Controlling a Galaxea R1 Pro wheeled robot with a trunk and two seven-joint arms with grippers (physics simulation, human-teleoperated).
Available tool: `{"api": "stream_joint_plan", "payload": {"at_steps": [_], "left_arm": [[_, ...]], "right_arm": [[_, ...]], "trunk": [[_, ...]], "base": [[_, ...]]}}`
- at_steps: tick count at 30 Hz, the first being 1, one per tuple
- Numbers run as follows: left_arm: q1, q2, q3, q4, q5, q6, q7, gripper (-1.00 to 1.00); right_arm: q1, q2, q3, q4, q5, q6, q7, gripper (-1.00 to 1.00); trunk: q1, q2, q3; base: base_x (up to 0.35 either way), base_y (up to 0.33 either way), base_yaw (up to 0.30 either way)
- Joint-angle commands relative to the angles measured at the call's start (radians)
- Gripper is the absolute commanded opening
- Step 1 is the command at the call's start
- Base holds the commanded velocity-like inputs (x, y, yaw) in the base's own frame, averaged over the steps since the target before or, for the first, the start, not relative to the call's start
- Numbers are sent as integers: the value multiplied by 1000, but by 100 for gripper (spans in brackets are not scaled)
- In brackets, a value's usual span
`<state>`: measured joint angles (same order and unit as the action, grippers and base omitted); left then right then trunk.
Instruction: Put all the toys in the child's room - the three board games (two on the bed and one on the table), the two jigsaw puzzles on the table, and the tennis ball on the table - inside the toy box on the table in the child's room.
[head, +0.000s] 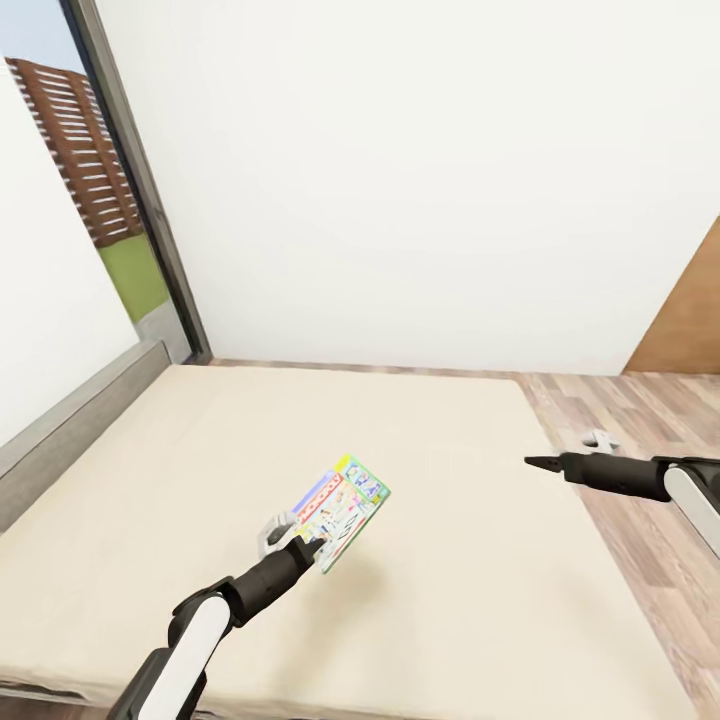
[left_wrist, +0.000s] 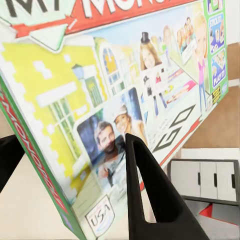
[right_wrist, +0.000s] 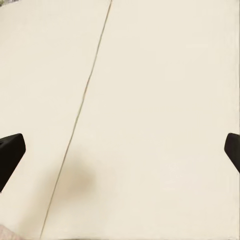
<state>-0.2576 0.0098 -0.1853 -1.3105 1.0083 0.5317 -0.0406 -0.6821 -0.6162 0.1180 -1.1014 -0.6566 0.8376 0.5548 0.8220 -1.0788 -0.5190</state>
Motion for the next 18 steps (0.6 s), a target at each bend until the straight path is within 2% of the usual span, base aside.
{"api": "stream_joint_plan", "payload": {"at_steps": [1, 18], "left_arm": [[0, 1, 0, -1, 4, 3, 0, -100], [-1, 1, 0, -1, 4, 4, -1, -100]], "right_arm": [[-1, -1, 2, 0, 0, 3, 2, 100], [-1, -1, 2, 0, 0, 3, 2, 100]], "trunk": [[-4, 7, 2], [-69, 126, 56]], "base": [[0, 0, -282], [0, 0, -282]]}}
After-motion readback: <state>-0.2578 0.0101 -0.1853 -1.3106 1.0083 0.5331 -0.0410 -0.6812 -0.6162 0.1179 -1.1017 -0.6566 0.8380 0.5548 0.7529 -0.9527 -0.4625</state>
